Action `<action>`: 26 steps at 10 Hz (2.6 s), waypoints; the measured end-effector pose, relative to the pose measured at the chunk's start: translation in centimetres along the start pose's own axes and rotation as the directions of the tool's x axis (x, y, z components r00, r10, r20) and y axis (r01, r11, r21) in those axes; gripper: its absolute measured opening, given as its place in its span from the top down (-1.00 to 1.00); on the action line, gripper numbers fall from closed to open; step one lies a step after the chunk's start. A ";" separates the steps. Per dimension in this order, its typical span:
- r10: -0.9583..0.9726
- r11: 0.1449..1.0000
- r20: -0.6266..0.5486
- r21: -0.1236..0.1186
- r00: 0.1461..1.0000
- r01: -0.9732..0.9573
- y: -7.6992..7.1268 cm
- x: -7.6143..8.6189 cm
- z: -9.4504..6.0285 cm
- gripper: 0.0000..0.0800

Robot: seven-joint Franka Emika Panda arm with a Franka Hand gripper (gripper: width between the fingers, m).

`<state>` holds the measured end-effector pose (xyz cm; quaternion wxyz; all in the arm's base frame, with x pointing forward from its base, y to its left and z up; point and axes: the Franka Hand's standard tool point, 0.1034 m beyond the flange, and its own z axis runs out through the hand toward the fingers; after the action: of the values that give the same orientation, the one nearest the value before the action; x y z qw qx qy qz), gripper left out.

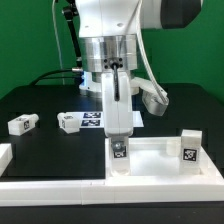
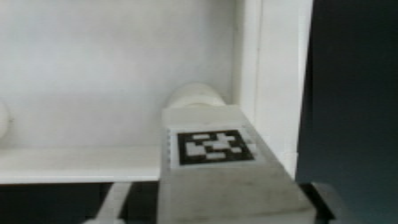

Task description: Assemble square table

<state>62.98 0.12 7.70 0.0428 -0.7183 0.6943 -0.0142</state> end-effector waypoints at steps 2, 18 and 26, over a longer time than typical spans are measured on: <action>-0.161 0.987 0.001 0.000 0.987 0.161 0.0 0.0 -0.2 -0.39; -0.848 0.529 -0.082 -0.052 0.524 0.847 -0.4 -0.2 -0.2 0.28; -0.084 0.990 0.018 0.117 0.996 0.081 0.7 0.6 0.1 0.27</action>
Offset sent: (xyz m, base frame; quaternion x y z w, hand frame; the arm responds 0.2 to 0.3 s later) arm -0.0125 0.0042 0.0097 -0.0875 0.0503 -0.4565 0.8840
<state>62.31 -0.47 7.51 0.0920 -0.7428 0.6614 -0.0480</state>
